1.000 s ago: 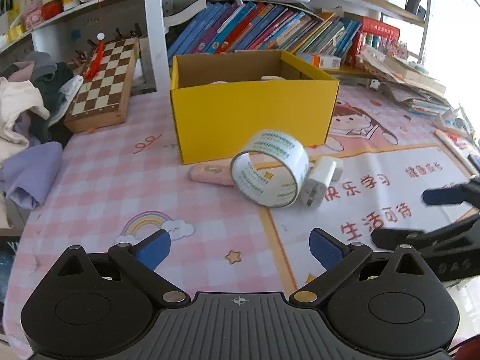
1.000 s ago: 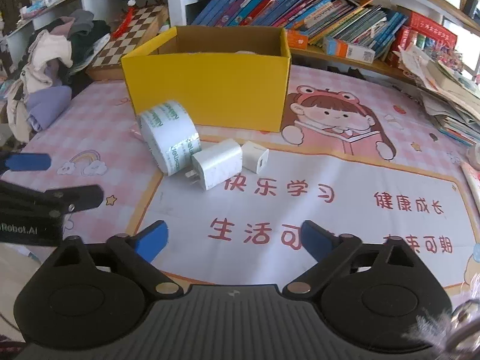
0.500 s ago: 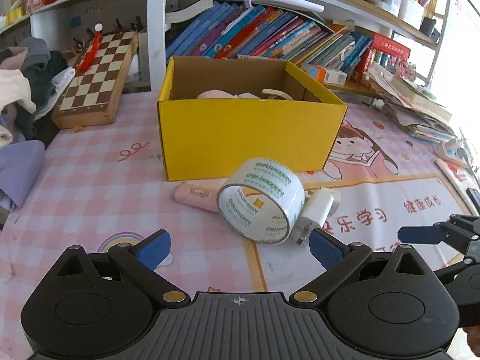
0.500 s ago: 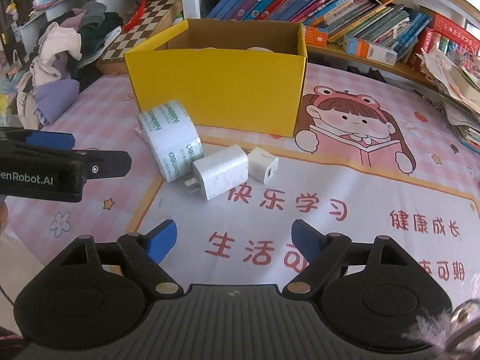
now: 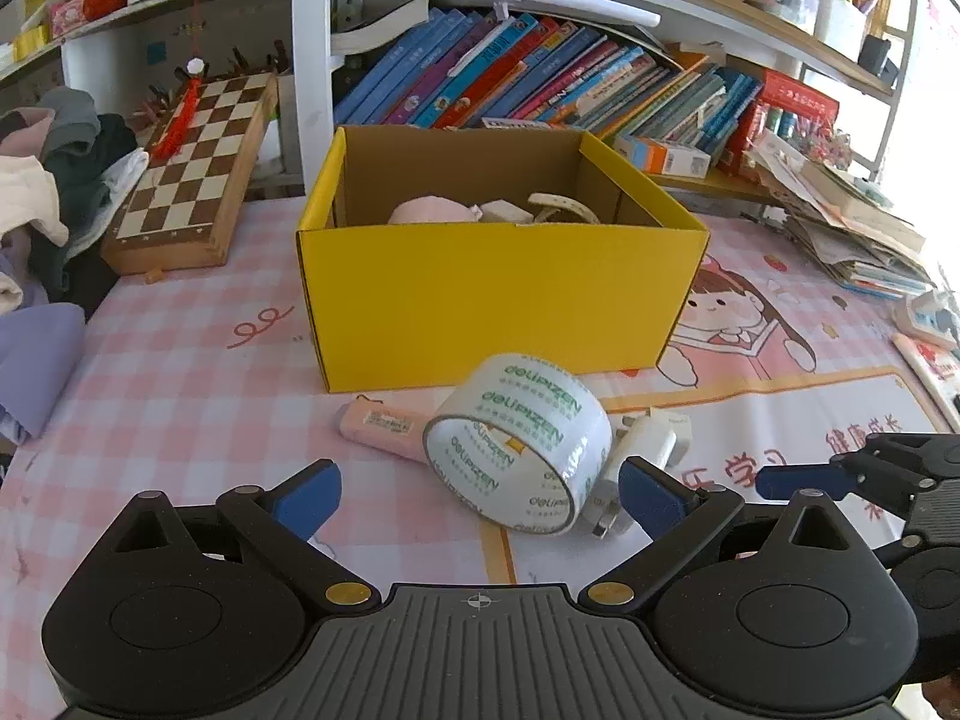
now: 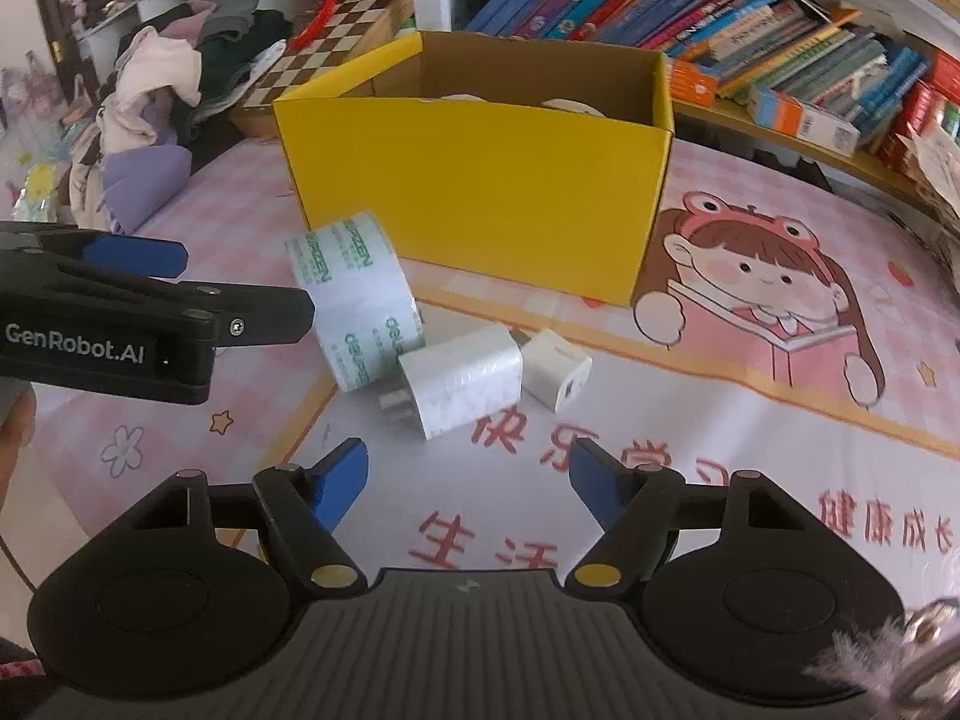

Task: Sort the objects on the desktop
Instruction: 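Grasp the small white cube charger with the right tool while the left tool grasps the clear tape roll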

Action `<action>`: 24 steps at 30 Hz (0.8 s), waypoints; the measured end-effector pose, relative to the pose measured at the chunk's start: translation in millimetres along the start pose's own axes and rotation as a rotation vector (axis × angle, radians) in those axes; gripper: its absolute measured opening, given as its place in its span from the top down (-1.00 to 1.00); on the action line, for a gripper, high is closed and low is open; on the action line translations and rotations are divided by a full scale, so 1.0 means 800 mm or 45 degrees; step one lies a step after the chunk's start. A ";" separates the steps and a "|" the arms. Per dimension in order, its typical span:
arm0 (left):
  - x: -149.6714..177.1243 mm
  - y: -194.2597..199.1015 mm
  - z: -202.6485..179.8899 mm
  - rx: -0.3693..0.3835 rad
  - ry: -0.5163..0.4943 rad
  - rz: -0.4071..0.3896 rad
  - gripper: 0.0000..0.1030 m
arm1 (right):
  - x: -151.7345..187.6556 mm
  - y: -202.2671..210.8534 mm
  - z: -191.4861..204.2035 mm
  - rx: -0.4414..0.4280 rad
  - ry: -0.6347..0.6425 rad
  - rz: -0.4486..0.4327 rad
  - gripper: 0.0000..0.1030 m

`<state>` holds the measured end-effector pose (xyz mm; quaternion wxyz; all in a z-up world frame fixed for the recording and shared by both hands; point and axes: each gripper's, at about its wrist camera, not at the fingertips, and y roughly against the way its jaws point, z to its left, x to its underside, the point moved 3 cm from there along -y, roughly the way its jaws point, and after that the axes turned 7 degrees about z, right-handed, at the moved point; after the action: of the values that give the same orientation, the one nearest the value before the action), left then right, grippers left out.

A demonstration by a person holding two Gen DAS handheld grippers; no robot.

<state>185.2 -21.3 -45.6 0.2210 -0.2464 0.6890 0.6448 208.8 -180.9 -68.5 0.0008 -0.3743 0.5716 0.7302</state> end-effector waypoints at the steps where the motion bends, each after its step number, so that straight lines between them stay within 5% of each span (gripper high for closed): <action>1: -0.001 0.000 0.000 -0.008 0.003 -0.005 -0.95 | -0.003 -0.002 -0.001 -0.008 0.006 -0.001 -0.42; 8: -0.006 0.004 0.008 -0.081 0.040 -0.036 -0.95 | -0.029 -0.018 -0.009 -0.048 0.052 0.004 -0.23; 24: -0.027 -0.021 -0.003 -0.017 0.119 0.002 -0.95 | -0.047 -0.046 -0.019 -0.191 0.177 0.060 0.02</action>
<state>212.2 -23.5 -45.1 0.1865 -0.2771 0.6944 0.6374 259.4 -164.8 -79.5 -0.0841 -0.4093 0.5227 0.7431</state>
